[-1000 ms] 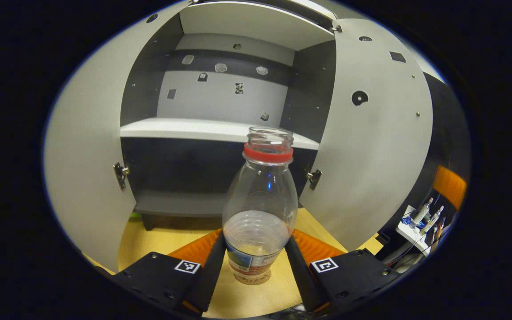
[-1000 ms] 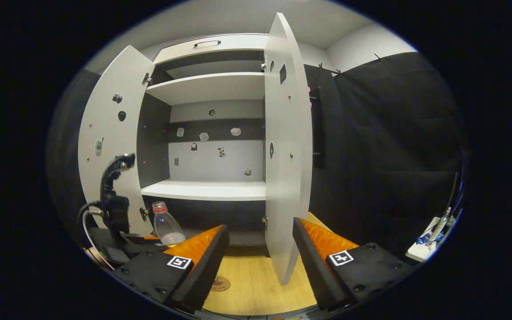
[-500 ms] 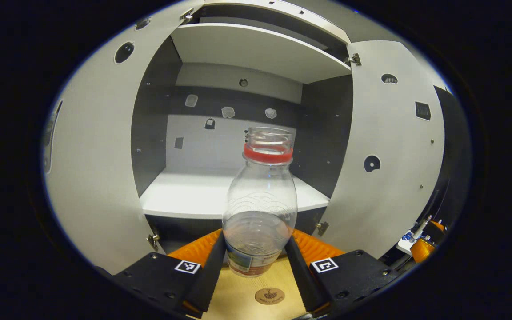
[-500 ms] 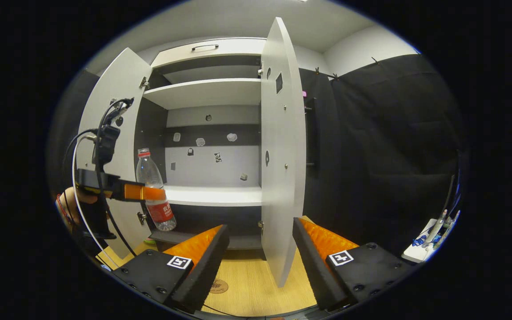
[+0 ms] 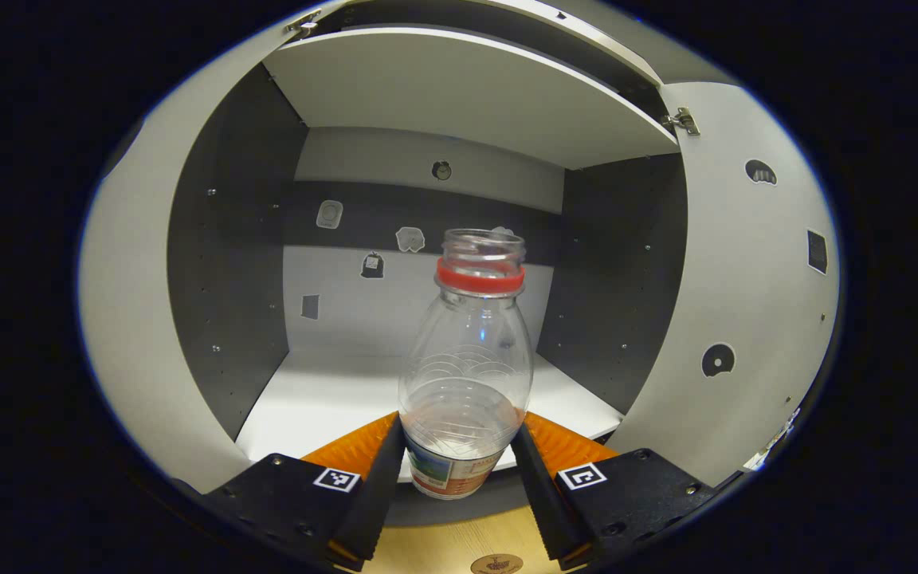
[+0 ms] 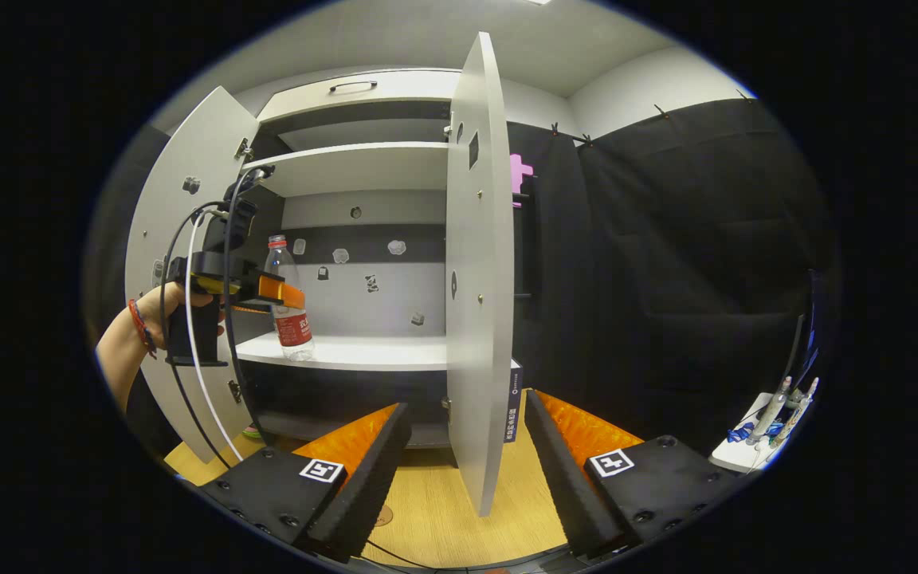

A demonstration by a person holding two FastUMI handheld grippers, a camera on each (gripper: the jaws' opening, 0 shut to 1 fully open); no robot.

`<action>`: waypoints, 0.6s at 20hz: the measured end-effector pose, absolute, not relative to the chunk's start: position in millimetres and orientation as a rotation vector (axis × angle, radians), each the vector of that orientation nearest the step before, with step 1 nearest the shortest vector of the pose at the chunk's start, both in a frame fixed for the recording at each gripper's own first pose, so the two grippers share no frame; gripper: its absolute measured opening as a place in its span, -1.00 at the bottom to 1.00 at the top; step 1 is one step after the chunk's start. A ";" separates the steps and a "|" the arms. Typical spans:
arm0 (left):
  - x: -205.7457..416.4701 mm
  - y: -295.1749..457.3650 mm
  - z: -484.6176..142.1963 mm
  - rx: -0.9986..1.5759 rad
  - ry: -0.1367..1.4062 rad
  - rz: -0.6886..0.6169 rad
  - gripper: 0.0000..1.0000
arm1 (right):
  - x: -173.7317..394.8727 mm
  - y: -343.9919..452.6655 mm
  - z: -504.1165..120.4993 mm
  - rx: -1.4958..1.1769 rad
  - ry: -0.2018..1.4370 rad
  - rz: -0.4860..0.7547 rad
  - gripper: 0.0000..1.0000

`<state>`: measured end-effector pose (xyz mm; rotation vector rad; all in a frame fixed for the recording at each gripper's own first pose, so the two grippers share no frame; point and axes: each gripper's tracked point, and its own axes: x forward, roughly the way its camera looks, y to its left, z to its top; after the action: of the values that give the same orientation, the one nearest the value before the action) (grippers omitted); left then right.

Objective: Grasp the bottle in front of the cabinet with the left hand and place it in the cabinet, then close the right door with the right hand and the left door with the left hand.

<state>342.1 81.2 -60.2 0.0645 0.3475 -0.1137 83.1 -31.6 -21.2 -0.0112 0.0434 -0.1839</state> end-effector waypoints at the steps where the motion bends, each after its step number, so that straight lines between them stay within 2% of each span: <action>1: 350.8 79.8 -62.4 0.072 0.352 -0.116 0.51 | 82.9 -34.6 -20.4 -0.008 0.041 -0.195 0.92; 5: 376.8 74.9 -81.2 0.070 0.405 -0.117 0.52 | 85.0 -47.8 -18.1 -0.002 0.032 -0.229 0.92; 12: 398.6 79.5 -88.9 0.104 0.412 -0.074 0.56 | 96.5 -56.4 -23.7 0.005 0.050 -0.247 0.92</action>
<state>398.6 79.5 -88.9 0.1044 0.4121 -0.0740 96.5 -56.4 -23.7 0.0054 0.0501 -0.2469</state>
